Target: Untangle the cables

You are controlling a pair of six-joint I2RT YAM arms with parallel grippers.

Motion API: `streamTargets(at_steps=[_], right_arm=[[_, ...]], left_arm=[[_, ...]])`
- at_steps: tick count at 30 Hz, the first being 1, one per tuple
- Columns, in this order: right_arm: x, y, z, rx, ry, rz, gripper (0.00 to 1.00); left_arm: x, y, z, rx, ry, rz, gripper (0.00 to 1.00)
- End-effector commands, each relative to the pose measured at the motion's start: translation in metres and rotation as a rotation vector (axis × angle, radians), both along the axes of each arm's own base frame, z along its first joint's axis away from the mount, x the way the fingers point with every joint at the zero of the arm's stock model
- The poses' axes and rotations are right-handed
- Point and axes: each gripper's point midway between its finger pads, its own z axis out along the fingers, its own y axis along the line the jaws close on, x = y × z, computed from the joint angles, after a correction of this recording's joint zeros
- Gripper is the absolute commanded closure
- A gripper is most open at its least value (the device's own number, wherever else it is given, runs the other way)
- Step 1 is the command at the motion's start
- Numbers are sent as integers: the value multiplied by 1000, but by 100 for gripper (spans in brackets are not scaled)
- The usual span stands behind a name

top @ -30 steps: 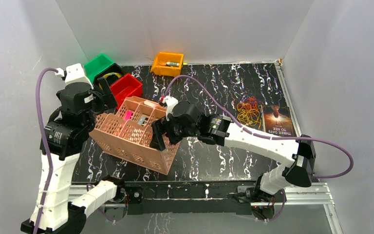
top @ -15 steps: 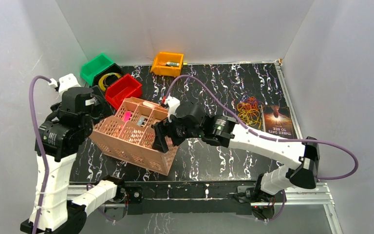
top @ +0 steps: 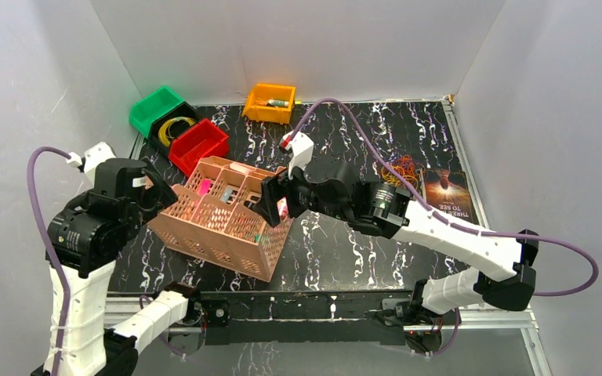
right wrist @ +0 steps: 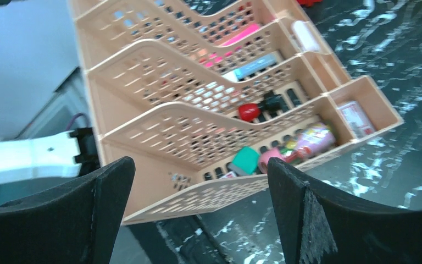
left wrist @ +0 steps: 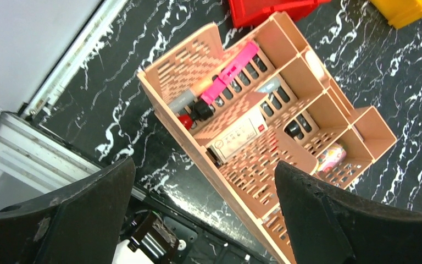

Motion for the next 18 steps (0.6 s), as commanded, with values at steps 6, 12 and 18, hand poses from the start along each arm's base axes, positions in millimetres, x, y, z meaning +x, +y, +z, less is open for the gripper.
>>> streamTargets(at_steps=[6, 12, 18], right_arm=[[55, -33, -20, -182, -121, -257, 2], [68, -37, -46, -178, -31, -228, 2], [75, -39, -78, -249, 32, -169, 2]], left_arm=[[-20, -31, -81, -167, 239, -6, 2], [-3, -38, -77, -222, 92, -23, 2], [20, -39, -79, -194, 53, -27, 2]])
